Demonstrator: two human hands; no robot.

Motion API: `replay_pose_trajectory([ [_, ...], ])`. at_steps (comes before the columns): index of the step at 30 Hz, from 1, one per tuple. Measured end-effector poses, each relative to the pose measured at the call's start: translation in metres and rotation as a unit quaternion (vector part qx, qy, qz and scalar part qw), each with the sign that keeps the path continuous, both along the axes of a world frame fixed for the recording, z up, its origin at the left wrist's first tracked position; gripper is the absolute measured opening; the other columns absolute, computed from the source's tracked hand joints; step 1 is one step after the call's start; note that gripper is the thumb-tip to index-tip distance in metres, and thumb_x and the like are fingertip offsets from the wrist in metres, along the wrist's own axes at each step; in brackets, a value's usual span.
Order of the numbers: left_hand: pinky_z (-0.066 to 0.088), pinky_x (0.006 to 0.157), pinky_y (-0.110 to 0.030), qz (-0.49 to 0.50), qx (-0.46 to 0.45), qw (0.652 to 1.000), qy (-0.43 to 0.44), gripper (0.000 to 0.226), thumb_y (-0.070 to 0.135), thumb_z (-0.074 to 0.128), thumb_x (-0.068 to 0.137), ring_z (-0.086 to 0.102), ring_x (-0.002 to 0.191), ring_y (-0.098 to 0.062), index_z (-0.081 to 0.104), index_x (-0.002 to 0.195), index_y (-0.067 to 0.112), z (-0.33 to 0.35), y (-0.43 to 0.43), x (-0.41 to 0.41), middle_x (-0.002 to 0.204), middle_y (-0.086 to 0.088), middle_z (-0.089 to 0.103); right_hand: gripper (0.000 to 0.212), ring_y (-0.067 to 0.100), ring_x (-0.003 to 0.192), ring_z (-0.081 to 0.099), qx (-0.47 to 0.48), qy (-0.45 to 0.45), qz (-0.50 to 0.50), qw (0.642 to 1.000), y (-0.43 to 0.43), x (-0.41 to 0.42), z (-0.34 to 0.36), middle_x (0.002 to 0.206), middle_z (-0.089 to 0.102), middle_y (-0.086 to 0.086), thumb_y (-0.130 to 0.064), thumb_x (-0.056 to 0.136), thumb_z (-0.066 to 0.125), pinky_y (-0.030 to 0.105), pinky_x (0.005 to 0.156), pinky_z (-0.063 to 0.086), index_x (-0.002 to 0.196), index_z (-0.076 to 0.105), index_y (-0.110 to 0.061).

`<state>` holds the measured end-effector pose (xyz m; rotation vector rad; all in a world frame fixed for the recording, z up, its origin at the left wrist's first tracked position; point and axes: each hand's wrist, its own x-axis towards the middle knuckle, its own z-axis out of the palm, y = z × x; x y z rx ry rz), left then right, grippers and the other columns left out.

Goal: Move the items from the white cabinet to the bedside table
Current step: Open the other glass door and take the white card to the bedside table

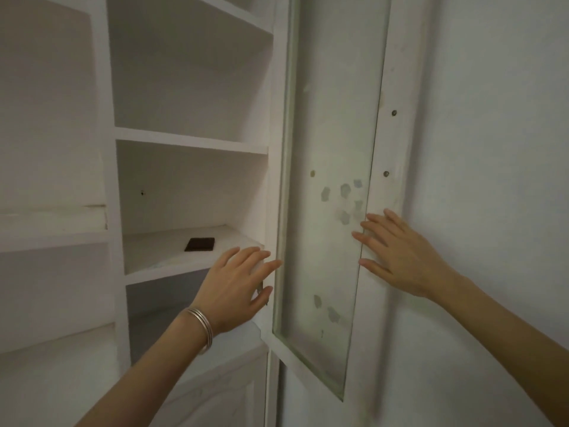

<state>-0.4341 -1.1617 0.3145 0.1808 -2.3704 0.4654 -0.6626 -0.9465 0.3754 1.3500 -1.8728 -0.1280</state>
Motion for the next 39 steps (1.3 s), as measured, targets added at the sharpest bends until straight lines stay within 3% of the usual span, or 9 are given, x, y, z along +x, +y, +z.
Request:
replay_pose_trajectory([
  [6, 0.042, 0.094, -0.040, 0.034, 0.013, 0.999, -0.005, 0.044, 0.043, 0.040, 0.085, 0.058, 0.107, -0.022, 0.057, 0.121, 0.022, -0.018, 0.014, -0.013, 0.117, -0.003, 0.062, 0.058, 0.029, 0.129, 0.041, -0.022, 0.000, 0.087, 0.996, -0.013, -0.001, -0.015, 0.132, 0.053, 0.015, -0.044, 0.094, 0.022, 0.049, 0.108, 0.021, 0.132, 0.046, -0.007],
  [9, 0.043, 0.090, -0.035, 0.070, 0.023, 0.997, -0.017, 0.044, 0.043, 0.040, 0.084, 0.059, 0.102, -0.019, 0.057, 0.120, 0.023, -0.030, 0.015, 0.000, 0.114, -0.001, 0.062, 0.057, 0.027, 0.128, 0.042, 0.006, -0.031, 0.156, 0.987, -0.035, 0.005, -0.032, 0.132, 0.052, 0.013, -0.043, 0.095, 0.019, 0.048, 0.107, 0.029, 0.130, 0.049, -0.009],
  [12, 0.044, 0.086, -0.033, 0.116, 0.030, 0.993, -0.008, 0.042, 0.040, 0.042, 0.083, 0.058, 0.097, -0.020, 0.061, 0.116, 0.022, -0.040, 0.012, 0.025, 0.110, -0.001, 0.063, 0.059, 0.027, 0.119, 0.052, 0.025, -0.068, 0.229, 0.971, -0.062, 0.018, -0.046, 0.127, 0.056, 0.012, -0.045, 0.096, 0.016, 0.043, 0.100, 0.042, 0.126, 0.053, -0.010],
  [15, 0.042, 0.084, -0.034, 0.150, 0.039, 0.988, 0.003, 0.040, 0.038, 0.044, 0.082, 0.057, 0.095, -0.021, 0.055, 0.117, 0.023, -0.047, 0.005, 0.050, 0.108, -0.001, 0.063, 0.061, 0.024, 0.113, 0.055, 0.024, -0.101, 0.282, 0.954, -0.090, 0.030, -0.061, 0.126, 0.058, 0.009, -0.049, 0.096, 0.013, 0.034, 0.095, 0.043, 0.126, 0.052, -0.014],
  [18, 0.045, 0.085, -0.034, 0.187, 0.046, 0.981, -0.015, 0.040, 0.039, 0.044, 0.082, 0.057, 0.099, -0.021, 0.050, 0.119, 0.025, -0.053, -0.007, 0.067, 0.111, -0.001, 0.062, 0.061, 0.023, 0.107, 0.058, 0.018, -0.129, 0.321, 0.938, -0.116, 0.041, -0.075, 0.122, 0.060, 0.007, -0.051, 0.095, 0.013, 0.034, 0.091, 0.046, 0.124, 0.053, -0.015],
  [22, 0.045, 0.086, -0.035, 0.213, 0.059, 0.975, -0.020, 0.043, 0.040, 0.044, 0.082, 0.057, 0.101, -0.022, 0.057, 0.118, 0.023, -0.060, -0.028, 0.070, 0.112, 0.000, 0.061, 0.056, 0.018, 0.106, 0.059, 0.011, -0.138, 0.328, 0.934, -0.149, 0.049, -0.091, 0.121, 0.061, 0.002, -0.049, 0.093, 0.023, 0.034, 0.088, 0.048, 0.124, 0.055, -0.016],
  [28, 0.046, 0.083, -0.035, 0.166, 0.081, 0.983, -0.017, 0.040, 0.038, 0.047, 0.081, 0.058, 0.099, -0.022, 0.053, 0.118, 0.023, -0.084, -0.070, 0.056, 0.110, 0.001, 0.060, 0.054, 0.023, 0.111, 0.057, 0.030, -0.188, 0.324, 0.927, -0.200, 0.054, -0.117, 0.127, 0.057, 0.005, -0.047, 0.088, 0.033, 0.038, 0.093, 0.045, 0.129, 0.051, -0.016],
  [34, 0.046, 0.081, -0.033, 0.119, 0.093, 0.988, -0.015, 0.041, 0.038, 0.047, 0.079, 0.057, 0.098, -0.020, 0.058, 0.115, 0.023, -0.107, -0.124, 0.035, 0.109, 0.002, 0.062, 0.058, 0.023, 0.120, 0.049, 0.048, -0.212, 0.294, 0.931, -0.253, 0.043, -0.143, 0.136, 0.049, 0.004, -0.049, 0.087, 0.029, 0.039, 0.100, 0.040, 0.135, 0.044, -0.019],
  [39, 0.048, 0.077, -0.032, 0.095, 0.115, 0.988, -0.036, 0.036, 0.039, 0.047, 0.080, 0.059, 0.092, -0.021, 0.047, 0.114, 0.025, -0.150, -0.167, 0.027, 0.105, 0.000, 0.062, 0.051, 0.024, 0.105, 0.060, 0.040, -0.184, 0.279, 0.942, -0.282, 0.022, -0.175, 0.120, 0.061, 0.006, -0.027, 0.076, 0.072, 0.039, 0.086, 0.050, 0.122, 0.056, -0.014],
])
